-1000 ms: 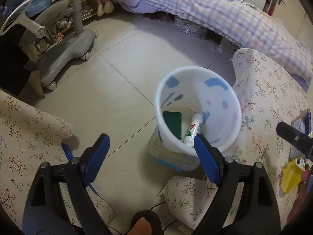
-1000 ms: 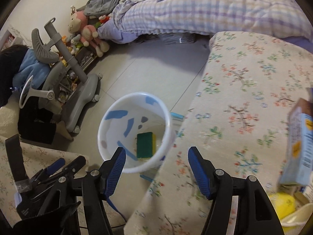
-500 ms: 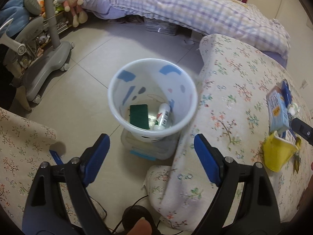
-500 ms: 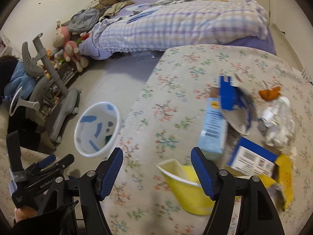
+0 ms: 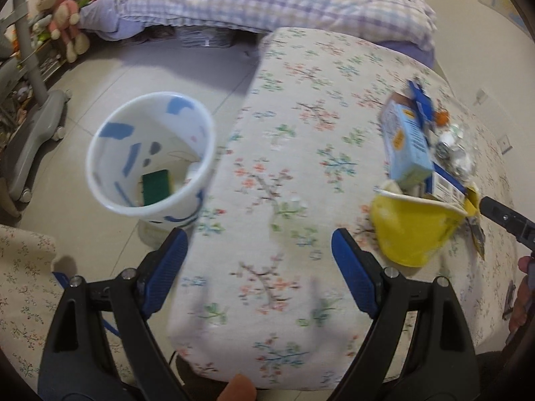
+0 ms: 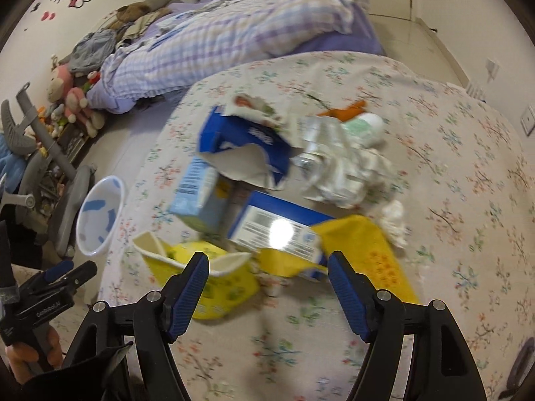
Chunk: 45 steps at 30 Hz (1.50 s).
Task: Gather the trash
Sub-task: 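Move the left tool back to the table toward the yellow paper cup, then grasp the yellow paper cup rim with the left tool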
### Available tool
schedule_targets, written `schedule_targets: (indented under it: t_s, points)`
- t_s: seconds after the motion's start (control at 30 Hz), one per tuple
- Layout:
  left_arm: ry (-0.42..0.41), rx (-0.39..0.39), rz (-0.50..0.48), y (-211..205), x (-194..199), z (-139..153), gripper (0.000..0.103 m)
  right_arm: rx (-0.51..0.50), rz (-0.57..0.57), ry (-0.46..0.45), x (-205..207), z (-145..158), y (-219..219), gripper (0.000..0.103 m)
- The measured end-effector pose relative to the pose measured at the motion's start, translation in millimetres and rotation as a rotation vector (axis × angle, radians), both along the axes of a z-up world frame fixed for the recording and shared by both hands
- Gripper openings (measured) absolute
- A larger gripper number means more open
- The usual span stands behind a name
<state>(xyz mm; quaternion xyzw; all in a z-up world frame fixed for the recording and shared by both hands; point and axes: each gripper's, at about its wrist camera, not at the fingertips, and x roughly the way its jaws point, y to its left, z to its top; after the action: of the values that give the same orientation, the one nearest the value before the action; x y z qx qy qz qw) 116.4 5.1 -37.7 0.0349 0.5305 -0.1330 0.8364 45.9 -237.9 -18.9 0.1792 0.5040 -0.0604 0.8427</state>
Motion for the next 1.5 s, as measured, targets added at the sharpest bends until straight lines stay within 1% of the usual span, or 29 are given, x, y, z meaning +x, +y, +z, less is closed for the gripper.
schedule_targets:
  t_s: [0.2, 0.4, 0.67, 0.77, 0.87, 0.97, 1.1, 1.17, 1.33, 1.4, 1.5]
  points:
    - [0.04, -0.063, -0.098, -43, -6, -6, 0.088, 0.006, -0.054, 0.025, -21, -8, -37, 0.075]
    - [0.055, -0.132, -0.2, -77, -13, -19, 0.088, 0.017, -0.101, 0.079, -36, -25, -67, 0.075]
    - [0.064, -0.216, -0.262, -97, -12, -35, 0.088, 0.059, -0.096, 0.139, -51, -50, -88, 0.075]
    - [0.071, -0.262, -0.277, -97, -11, -35, 0.088, 0.056, -0.082, 0.155, -55, -54, -89, 0.075]
    - [0.059, -0.282, -0.281, -98, -13, -30, 0.088, 0.063, -0.072, 0.162, -58, -57, -90, 0.075]
    - [0.04, -0.265, -0.263, -97, -12, -22, 0.088, 0.082, -0.074, 0.162, -60, -58, -93, 0.075]
    - [0.024, -0.267, -0.216, -92, -10, -12, 0.088, 0.108, -0.085, 0.159, -61, -58, -98, 0.075]
    - [0.034, -0.27, -0.174, -87, -7, -5, 0.088, 0.107, -0.082, 0.155, -62, -56, -100, 0.075]
    - [0.063, -0.308, -0.045, -75, 6, 6, 0.088, 0.106, -0.068, 0.155, -61, -54, -101, 0.075]
    - [0.078, -0.306, -0.005, -76, 9, 7, 0.088, 0.104, -0.059, 0.153, -58, -52, -98, 0.075]
    - [0.095, -0.294, 0.026, -82, 12, 6, 0.087, 0.1, -0.054, 0.149, -55, -50, -96, 0.075]
